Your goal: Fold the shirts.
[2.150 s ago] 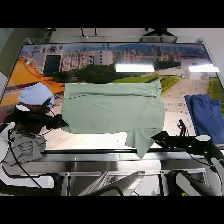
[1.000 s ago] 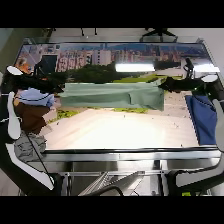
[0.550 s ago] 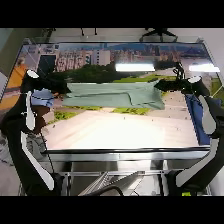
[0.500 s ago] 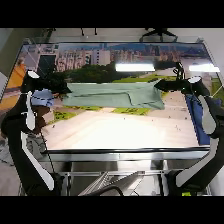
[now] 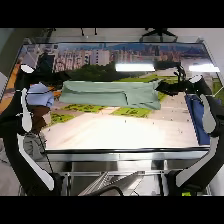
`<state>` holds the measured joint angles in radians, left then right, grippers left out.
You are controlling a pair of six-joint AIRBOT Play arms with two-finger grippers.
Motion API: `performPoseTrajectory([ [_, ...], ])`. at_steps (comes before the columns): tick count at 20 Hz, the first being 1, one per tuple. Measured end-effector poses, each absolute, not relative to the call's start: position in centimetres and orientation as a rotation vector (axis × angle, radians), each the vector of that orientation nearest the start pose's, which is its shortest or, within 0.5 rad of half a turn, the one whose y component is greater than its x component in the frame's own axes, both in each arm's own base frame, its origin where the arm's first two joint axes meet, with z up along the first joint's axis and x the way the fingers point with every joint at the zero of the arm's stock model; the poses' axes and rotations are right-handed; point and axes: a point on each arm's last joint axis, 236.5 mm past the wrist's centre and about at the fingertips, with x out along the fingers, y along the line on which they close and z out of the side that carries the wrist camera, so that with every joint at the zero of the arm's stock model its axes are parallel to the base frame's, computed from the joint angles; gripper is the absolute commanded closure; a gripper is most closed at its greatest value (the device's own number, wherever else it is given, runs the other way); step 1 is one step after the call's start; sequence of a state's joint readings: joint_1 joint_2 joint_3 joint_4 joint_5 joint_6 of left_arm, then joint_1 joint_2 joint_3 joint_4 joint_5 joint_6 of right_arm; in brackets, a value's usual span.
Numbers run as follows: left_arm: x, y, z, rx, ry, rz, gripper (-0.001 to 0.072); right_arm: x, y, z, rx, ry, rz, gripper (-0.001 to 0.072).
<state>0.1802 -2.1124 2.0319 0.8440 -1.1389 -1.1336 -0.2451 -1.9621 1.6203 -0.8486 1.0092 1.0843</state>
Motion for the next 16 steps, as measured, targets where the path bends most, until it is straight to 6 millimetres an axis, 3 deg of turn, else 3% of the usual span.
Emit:
performPoseTrajectory([
  [2,61.4,-3.2,-1.3,-0.368,0.947,-0.444,0.0023,54.3,1.3,-9.3,0.490,1.134,0.359,0.0001],
  [7,61.9,-2.3,0.1,-0.368,0.905,-0.421,0.0024,53.4,5.2,-10.1,0.571,1.184,0.454,0.0032],
  [9,61.8,-2.0,0.6,-0.372,0.901,-0.416,0.0025,53.3,6.3,-10.1,0.585,1.184,0.486,0.0340],
  [10,61.7,-2.0,0.9,-0.373,0.903,-0.419,0.0068,53.3,7.0,-10.1,0.601,1.183,0.502,0.0451],
  [11,61.4,-2.1,1.0,-0.372,0.908,-0.425,0.0289,53.1,7.2,-10.1,0.587,1.186,0.512,0.0642],
  [12,61.1,-2.3,1.3,-0.370,0.915,-0.434,0.0584,53.1,7.6,-10.1,0.592,1.186,0.523,0.0693],
  [13,60.8,-2.7,1.7,-0.369,0.921,-0.445,0.0692,53.2,7.9,-9.8,0.600,1.177,0.534,0.0693],
  [16,59.0,-5.6,1.8,-0.351,0.987,-0.523,0.0693,53.6,8.6,-8.0,0.612,1.149,0.574,0.0694],
])
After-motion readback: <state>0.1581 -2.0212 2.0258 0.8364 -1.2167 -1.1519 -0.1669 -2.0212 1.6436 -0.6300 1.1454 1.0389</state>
